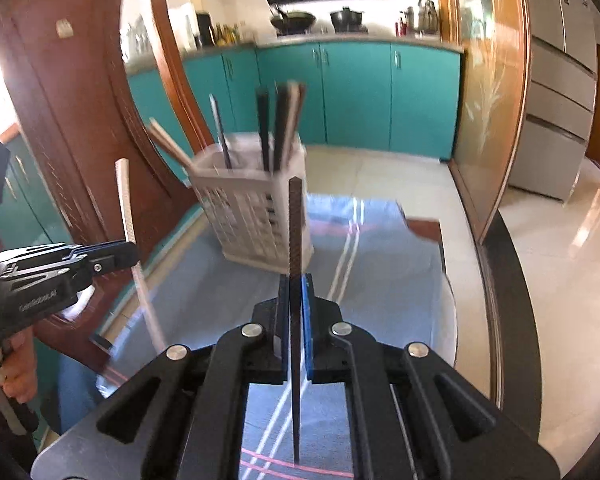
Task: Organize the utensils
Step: 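Lift both chopsticks upright in both tools over the white holder, then lower the chopsticks into the holder and open both tools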
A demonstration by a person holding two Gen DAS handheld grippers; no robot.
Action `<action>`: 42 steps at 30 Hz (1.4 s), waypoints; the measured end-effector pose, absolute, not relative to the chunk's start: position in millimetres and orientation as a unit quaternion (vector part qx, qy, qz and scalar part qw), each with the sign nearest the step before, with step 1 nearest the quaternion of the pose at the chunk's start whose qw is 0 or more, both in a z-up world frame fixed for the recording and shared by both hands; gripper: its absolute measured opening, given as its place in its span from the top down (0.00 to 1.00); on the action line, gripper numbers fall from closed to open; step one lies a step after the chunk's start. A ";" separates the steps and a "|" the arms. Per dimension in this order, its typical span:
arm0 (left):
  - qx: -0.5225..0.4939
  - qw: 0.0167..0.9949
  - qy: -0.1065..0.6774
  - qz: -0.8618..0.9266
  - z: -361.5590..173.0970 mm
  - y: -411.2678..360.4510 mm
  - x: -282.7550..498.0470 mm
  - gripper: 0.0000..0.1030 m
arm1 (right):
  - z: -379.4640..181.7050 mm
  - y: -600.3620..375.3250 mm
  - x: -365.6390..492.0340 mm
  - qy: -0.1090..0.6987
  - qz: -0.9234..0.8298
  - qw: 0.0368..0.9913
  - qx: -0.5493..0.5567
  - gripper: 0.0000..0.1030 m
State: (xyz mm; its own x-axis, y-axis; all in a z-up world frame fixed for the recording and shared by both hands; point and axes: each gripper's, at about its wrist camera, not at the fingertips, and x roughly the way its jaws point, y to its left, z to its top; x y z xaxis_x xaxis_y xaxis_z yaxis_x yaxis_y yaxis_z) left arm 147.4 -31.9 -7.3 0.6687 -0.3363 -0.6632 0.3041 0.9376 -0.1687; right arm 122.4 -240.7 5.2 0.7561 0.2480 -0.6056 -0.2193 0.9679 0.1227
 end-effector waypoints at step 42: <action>0.002 0.972 0.232 -0.038 59.1 -45.0 236.0 0.79 | 79.8 -207.5 177.2 0.159 0.131 0.978 0.036 0.70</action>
